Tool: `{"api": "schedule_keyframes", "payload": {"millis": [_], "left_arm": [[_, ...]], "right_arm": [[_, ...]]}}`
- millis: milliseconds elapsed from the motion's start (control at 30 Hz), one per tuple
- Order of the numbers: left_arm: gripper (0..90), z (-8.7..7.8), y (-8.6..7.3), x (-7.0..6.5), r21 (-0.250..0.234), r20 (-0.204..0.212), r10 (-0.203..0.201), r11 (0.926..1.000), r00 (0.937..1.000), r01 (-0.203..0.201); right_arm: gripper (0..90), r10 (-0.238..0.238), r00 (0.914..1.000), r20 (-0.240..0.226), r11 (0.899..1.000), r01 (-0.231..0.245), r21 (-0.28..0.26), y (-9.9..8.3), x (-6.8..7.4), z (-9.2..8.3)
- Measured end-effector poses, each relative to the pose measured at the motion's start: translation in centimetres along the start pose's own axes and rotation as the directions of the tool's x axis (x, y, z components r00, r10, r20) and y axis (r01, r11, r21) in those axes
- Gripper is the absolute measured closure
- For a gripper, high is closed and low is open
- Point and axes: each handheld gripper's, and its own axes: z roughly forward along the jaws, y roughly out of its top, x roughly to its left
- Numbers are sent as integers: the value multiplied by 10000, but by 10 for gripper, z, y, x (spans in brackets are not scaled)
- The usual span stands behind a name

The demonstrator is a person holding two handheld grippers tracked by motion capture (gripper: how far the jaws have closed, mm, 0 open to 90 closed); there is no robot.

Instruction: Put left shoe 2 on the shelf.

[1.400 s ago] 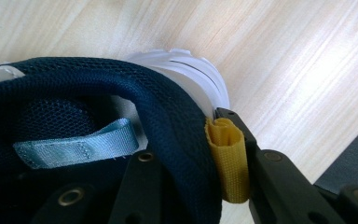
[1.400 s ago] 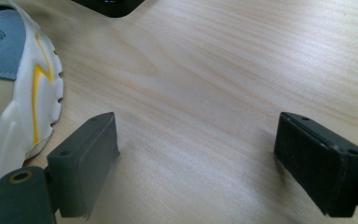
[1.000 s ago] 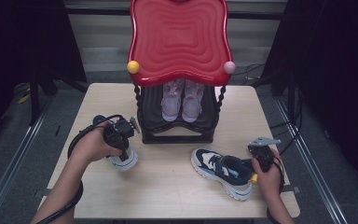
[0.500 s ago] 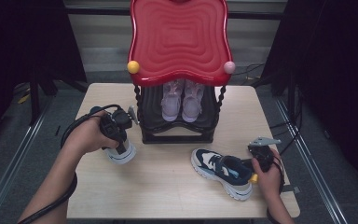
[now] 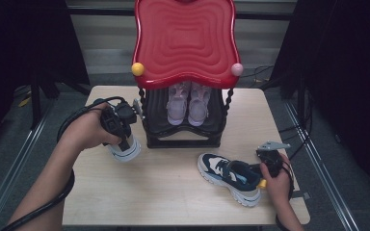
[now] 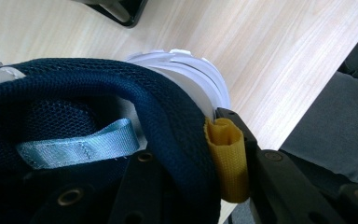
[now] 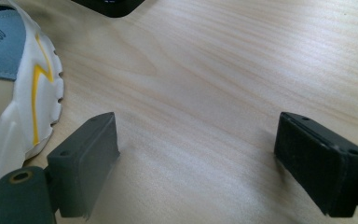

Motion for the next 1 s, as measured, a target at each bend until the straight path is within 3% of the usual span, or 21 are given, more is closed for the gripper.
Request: {"api": "schedule_keyframes", "payload": {"millis": [400, 467, 1000], "left_arm": [[719, -40, 5, -2, 63, -544, 130, 9999, 9984, -126], [719, -51, 7, -5, 51, -795, 257, 9997, 9965, -254], [718, -99, 18, -14, 155, -1438, 754, 9971, 9867, -740]], "right_arm": [[128, -3, 10000, 3, 10000, 3, 2, 0, 0, 0], [128, -3, 10000, 3, 10000, 3, 1, 0, 0, 0], [128, -3, 10000, 0, 10000, 3, 19, 0, 0, 0]]}}
